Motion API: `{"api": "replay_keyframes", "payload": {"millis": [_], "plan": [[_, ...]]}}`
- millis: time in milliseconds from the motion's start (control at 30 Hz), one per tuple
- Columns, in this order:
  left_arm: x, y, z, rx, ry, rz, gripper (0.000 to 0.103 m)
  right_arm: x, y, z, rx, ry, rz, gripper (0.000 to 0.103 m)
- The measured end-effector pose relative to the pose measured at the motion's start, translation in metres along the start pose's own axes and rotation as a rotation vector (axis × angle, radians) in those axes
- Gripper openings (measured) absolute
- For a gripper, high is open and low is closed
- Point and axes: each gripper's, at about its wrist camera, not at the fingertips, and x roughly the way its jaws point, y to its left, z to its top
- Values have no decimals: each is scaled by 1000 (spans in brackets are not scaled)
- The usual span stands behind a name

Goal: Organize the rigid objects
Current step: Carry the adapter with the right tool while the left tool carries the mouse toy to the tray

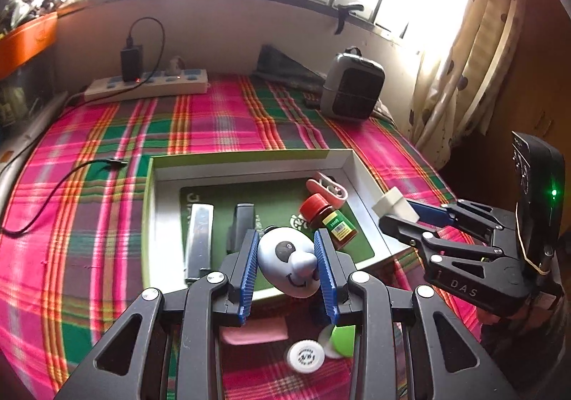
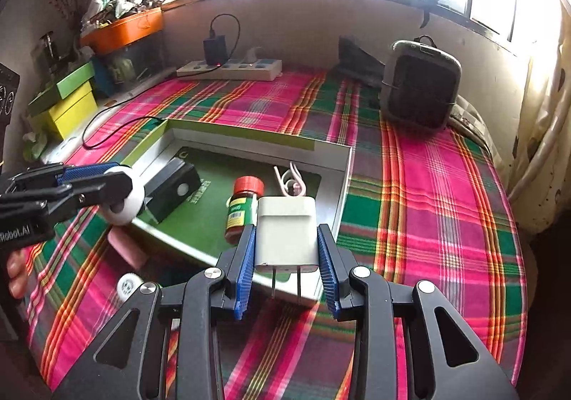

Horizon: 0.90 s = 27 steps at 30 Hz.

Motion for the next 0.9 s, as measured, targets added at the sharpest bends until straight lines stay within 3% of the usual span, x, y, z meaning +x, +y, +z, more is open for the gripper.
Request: {"api": "replay_keyframes", "payload": {"millis": [500, 900], "plan": [[41, -6, 8, 17, 75, -9, 31, 34, -4, 8, -14, 65, -30, 35], [61, -5, 5, 27, 116, 25, 31, 45, -1, 9, -42, 81, -14, 35]]}}
